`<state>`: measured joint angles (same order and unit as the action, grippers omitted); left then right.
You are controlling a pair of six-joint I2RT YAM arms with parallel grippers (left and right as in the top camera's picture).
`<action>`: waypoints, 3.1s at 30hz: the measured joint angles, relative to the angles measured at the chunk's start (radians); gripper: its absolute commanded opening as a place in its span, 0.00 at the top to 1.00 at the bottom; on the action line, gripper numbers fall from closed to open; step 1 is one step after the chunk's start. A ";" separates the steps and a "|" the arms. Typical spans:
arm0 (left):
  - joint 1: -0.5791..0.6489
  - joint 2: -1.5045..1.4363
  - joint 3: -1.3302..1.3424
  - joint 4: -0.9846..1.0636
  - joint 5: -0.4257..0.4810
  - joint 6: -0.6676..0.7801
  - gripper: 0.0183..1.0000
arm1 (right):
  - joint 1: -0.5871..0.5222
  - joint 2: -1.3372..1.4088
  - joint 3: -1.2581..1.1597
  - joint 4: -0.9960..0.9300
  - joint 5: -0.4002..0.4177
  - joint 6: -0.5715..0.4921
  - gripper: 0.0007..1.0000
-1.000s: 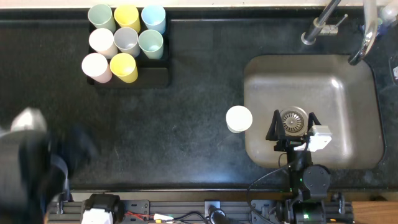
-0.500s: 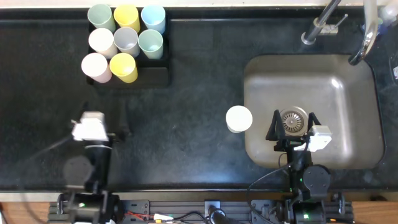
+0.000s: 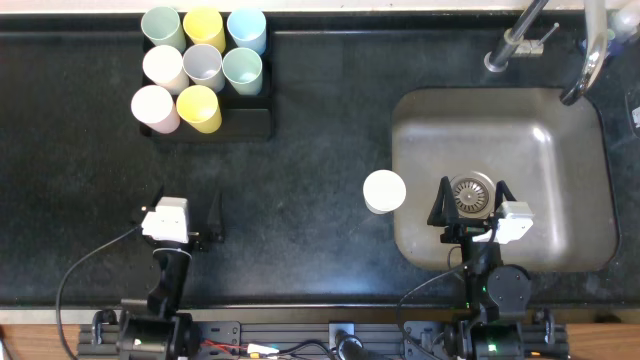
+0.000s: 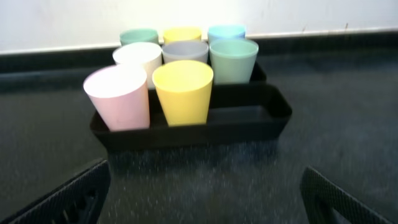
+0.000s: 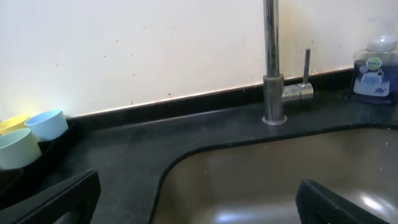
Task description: Store Cups
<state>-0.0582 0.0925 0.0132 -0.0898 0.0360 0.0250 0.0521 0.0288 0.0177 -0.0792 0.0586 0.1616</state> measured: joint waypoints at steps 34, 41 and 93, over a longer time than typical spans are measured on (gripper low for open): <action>0.000 -0.078 0.000 -0.001 -0.011 -0.019 0.00 | 0.000 0.000 0.000 0.000 0.001 0.000 0.00; 0.000 -0.078 0.000 -0.001 -0.011 -0.018 0.00 | 0.000 0.000 0.000 0.000 0.000 0.000 0.00; 0.000 -0.080 0.002 -0.004 -0.018 -0.019 0.00 | 0.230 1.705 1.357 -1.205 -0.080 -0.446 0.00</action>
<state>-0.0582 0.0128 0.0151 -0.0937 0.0181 0.0063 0.2817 1.7336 1.3746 -1.2842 -0.0216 -0.2844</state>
